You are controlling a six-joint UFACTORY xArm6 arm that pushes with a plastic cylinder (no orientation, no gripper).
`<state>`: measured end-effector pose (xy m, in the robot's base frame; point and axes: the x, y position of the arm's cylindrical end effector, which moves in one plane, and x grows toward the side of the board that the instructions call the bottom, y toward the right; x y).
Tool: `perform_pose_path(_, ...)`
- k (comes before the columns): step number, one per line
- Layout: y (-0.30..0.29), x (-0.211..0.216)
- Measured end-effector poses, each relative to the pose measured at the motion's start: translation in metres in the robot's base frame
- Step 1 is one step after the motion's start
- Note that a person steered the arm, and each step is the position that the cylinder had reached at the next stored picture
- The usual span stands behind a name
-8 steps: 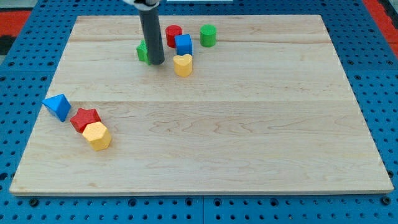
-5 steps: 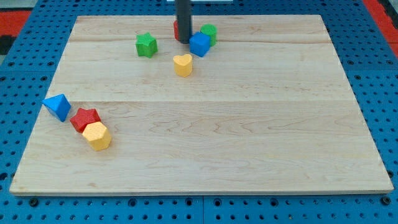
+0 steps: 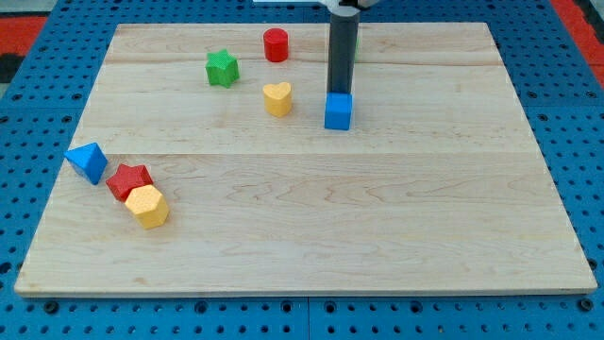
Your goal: Move the blue cube towards top of blue triangle
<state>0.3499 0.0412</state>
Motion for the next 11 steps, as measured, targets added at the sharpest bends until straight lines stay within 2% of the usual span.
perform_pose_path(1,-0.008,0.030)
perform_pose_path(4,0.028,0.041)
perform_pose_path(5,0.040,0.060)
perform_pose_path(7,-0.053,0.073)
perform_pose_path(11,-0.061,0.072)
